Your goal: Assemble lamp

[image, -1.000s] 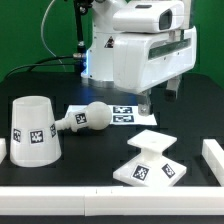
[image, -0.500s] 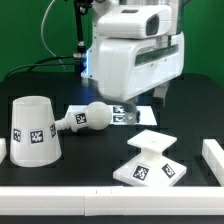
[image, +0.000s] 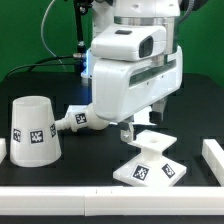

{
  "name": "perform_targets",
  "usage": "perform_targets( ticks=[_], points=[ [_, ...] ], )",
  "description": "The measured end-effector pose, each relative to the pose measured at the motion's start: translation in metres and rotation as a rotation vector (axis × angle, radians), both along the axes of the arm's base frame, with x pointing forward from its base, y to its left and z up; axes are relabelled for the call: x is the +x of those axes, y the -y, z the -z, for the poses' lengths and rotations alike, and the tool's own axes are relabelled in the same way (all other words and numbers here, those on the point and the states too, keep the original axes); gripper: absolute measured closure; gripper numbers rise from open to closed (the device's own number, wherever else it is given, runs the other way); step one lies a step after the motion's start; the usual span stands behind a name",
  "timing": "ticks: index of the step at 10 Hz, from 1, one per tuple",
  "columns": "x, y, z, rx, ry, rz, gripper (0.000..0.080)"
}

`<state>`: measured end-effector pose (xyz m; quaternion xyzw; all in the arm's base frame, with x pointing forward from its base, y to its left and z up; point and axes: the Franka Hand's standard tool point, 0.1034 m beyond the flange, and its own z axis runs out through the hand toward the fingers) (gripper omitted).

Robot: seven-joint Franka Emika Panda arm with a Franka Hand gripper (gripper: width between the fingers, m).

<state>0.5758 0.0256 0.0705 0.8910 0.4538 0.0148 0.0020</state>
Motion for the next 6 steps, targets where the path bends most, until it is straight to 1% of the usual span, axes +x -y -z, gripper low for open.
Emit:
perform_targets(
  ticks=[2,4,5,6],
  points=[
    [-0.002,-0.001,0.008,0.002,-0.008,0.002,0.0099],
    [-0.004,-0.009,0.018,0.005,-0.018,0.004,0.0099],
    [-0.005,-0.013,0.018,0.005,-0.019,0.004,0.0099],
    [-0.004,-0.011,0.018,0.005,-0.019,0.005,0.0111]
  ],
)
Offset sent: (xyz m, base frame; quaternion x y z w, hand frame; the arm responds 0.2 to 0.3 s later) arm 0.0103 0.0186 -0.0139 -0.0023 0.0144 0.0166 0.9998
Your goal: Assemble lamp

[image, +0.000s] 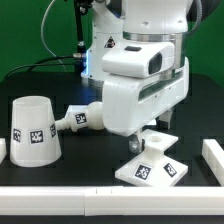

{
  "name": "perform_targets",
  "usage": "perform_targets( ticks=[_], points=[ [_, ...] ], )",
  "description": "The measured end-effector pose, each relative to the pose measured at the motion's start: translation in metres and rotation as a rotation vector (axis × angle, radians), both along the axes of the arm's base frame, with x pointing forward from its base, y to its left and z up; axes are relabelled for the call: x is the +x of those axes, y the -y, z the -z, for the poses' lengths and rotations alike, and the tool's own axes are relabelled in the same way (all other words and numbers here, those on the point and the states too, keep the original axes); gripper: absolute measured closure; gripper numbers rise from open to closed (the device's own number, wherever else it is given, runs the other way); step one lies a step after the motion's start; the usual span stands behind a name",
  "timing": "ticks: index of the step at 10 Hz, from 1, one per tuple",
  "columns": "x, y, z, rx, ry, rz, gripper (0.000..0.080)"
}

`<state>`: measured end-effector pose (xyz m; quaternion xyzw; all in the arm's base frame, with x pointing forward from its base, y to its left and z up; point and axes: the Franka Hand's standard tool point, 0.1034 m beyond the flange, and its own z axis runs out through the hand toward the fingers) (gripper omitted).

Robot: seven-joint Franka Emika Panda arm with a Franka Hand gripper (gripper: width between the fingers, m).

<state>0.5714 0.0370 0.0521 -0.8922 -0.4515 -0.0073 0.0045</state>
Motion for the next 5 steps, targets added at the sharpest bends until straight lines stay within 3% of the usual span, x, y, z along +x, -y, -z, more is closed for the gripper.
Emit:
perform_targets(
  ticks=[1,2,5],
  points=[
    [-0.0001,0.0002,0.0001,0.000,0.000,0.000,0.0111],
    [0.0000,0.0001,0.0000,0.000,0.000,0.000,0.0274],
    [0.0000,0.0002,0.0000,0.000,0.000,0.000,0.0271]
  ],
)
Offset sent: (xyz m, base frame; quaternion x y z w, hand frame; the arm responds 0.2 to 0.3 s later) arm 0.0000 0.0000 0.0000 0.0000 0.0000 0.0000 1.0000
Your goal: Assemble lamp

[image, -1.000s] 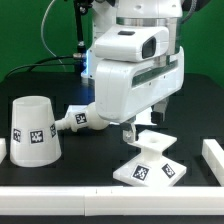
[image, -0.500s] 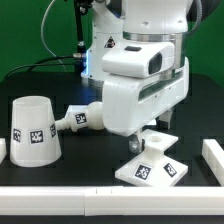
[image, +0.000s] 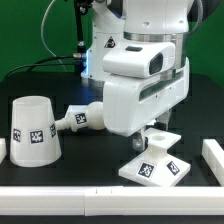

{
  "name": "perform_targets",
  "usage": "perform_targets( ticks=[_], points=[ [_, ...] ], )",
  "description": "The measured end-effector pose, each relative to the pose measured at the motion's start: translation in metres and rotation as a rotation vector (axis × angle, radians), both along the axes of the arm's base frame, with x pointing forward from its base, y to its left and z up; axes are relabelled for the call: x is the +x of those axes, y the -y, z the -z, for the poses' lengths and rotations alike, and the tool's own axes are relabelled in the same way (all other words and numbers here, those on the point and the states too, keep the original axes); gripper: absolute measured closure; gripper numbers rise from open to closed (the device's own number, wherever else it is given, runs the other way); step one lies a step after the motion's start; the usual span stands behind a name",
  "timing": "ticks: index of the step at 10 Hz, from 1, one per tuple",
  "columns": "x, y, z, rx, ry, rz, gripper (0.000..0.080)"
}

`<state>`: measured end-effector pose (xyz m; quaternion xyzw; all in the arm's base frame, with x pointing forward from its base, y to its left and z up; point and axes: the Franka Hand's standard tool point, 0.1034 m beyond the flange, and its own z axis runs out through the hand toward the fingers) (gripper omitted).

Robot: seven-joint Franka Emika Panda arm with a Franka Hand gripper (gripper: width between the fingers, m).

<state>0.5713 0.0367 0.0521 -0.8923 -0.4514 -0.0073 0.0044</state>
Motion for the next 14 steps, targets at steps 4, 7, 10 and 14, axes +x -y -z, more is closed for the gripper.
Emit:
perform_targets(
  ticks=[4,7,10,14],
  points=[
    [0.020,0.000,-0.002,-0.001,0.048,-0.193,0.0271],
    [0.035,-0.022,-0.001,0.013,0.010,-0.243,0.0269],
    [0.035,-0.020,0.000,0.013,0.011,-0.240,0.0269],
    [0.038,-0.030,-0.001,0.007,0.042,-0.355,0.0269]
  ],
)
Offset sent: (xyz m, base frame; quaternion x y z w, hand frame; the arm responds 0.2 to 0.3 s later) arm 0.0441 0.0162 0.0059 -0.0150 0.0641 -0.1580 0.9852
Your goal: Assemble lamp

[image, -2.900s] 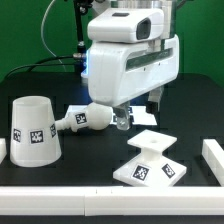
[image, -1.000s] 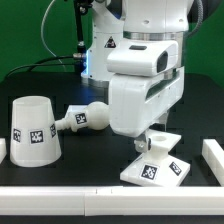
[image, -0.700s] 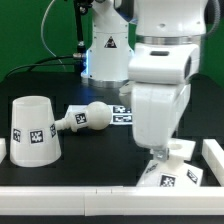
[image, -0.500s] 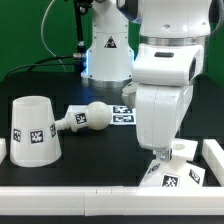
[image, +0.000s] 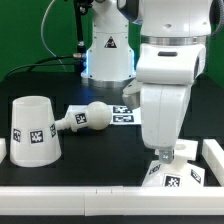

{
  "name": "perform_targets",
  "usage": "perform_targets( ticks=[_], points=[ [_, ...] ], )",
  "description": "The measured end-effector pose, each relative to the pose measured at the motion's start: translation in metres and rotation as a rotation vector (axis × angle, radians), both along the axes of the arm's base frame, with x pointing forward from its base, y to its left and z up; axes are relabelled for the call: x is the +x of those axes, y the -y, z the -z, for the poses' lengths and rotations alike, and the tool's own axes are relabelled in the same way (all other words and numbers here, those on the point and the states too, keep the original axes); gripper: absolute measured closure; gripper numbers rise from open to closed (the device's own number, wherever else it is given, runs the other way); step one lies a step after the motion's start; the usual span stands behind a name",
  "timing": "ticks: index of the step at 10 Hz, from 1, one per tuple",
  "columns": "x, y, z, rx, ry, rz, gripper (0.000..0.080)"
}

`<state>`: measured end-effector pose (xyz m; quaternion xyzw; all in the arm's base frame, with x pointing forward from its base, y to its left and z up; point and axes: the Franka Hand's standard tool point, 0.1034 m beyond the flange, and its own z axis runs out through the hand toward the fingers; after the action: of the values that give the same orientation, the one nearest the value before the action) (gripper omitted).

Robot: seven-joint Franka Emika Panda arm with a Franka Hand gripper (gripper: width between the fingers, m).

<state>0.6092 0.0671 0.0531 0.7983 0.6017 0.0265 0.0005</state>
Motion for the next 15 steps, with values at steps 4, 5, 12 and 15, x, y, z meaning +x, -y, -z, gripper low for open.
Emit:
perform_targets(
  ticks=[4,5,12,15],
  points=[
    [0.008,-0.010,0.001,0.009,-0.014,-0.137,0.0269],
    [0.009,-0.010,0.001,0.006,-0.017,-0.153,0.0269],
    [0.011,-0.012,-0.009,-0.009,0.010,-0.193,0.0103],
    [-0.021,-0.002,-0.054,-0.039,0.048,-0.221,0.0101]
  ],
)
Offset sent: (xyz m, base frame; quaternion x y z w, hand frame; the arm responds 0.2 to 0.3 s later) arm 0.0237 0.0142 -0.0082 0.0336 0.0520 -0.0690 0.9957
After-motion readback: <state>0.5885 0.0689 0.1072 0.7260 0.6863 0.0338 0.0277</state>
